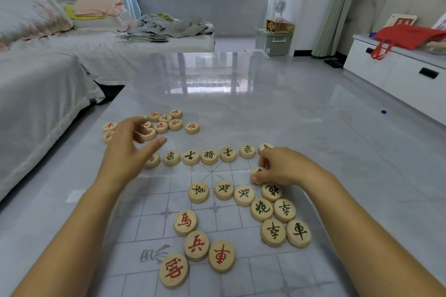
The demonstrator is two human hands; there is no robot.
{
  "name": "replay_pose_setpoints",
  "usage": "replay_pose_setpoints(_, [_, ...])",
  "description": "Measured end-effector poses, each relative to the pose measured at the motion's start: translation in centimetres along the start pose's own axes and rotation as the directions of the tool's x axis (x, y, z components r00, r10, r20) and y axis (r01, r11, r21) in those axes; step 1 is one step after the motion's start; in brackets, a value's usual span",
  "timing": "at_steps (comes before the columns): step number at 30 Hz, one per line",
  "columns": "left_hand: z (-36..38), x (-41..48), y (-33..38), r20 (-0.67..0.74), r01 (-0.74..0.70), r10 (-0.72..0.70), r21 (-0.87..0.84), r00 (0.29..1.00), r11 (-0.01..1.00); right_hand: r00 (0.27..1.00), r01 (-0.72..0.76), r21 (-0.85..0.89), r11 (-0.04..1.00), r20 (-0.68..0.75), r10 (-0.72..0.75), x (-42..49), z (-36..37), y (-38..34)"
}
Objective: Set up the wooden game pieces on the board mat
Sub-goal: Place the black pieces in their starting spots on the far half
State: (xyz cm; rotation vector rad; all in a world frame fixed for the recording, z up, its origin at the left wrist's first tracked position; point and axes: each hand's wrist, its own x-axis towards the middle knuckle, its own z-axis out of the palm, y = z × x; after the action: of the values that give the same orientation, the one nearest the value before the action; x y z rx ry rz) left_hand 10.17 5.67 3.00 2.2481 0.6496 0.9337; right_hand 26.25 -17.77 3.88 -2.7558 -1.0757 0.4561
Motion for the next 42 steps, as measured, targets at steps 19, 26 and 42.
replay_pose_setpoints(19, [11.7, -14.1, 12.9, 0.679, -0.795, 0.487, 0.244, 0.549, 0.555, 0.951, -0.161, 0.230, 0.960, -0.223, 0.213, 2.1, -0.3, 6.3])
replay_pose_setpoints(26, [10.2, -11.7, 13.4, 0.656, -0.737, 0.489, 0.156, 0.575, 0.658, 0.882, -0.082, 0.325, 0.942, -0.417, 0.221, 3.3, 2.1, 6.5])
replay_pose_setpoints(42, [-1.9, -0.1, -6.5, 0.166, 0.186, -0.218, 0.189, 0.962, 0.964, 0.881, 0.009, 0.355, 0.935, -0.446, 0.160, 3.6, 2.0, 6.8])
